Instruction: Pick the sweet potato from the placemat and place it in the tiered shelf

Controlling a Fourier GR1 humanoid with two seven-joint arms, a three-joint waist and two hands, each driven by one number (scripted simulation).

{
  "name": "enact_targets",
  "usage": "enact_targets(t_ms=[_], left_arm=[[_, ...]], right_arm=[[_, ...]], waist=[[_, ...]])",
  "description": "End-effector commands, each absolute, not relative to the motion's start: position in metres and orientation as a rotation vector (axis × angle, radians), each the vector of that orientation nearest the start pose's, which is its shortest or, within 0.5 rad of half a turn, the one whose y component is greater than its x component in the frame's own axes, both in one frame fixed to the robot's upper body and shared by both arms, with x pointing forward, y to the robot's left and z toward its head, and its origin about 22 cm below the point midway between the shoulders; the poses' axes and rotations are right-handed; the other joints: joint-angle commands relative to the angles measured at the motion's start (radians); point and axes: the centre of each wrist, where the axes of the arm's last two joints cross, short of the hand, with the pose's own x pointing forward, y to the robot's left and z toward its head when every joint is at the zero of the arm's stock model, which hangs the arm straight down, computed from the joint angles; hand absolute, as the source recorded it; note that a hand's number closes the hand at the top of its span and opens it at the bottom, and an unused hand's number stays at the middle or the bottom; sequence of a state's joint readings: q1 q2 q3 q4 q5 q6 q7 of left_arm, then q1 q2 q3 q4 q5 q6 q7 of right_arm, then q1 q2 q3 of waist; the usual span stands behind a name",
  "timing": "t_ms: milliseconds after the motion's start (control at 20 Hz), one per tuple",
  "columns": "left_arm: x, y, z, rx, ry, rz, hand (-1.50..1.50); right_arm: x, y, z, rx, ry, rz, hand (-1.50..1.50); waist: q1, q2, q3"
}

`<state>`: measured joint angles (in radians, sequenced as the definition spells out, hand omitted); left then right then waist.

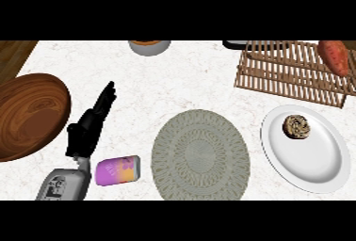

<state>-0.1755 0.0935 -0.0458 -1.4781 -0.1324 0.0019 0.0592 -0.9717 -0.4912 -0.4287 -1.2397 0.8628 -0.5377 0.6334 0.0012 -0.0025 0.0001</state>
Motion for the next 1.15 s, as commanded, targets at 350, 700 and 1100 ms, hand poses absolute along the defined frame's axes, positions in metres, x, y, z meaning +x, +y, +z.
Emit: enact_targets(t_ms=[350, 700, 1100], left_arm=[[0.274, 0.222, 0.008, 0.147, -1.57, -0.246, 0.0], [0.267, 0.237, 0.0, 0.169, -1.547, -0.214, 0.0], [0.267, 0.241, 0.008, 0.16, -1.556, -0.213, 0.0]], right_arm=[[0.282, -0.387, 0.359, -1.298, -1.485, -0.903, -1.5], [0.197, -0.422, 0.354, -1.306, -1.343, -0.746, -1.5], [0.097, -0.466, 0.333, -1.275, -1.335, -0.685, -1.5]], waist=[[-0.031, -0.01, -0.001], [-0.06, -0.014, 0.0], [-0.06, -0.013, 0.002]])
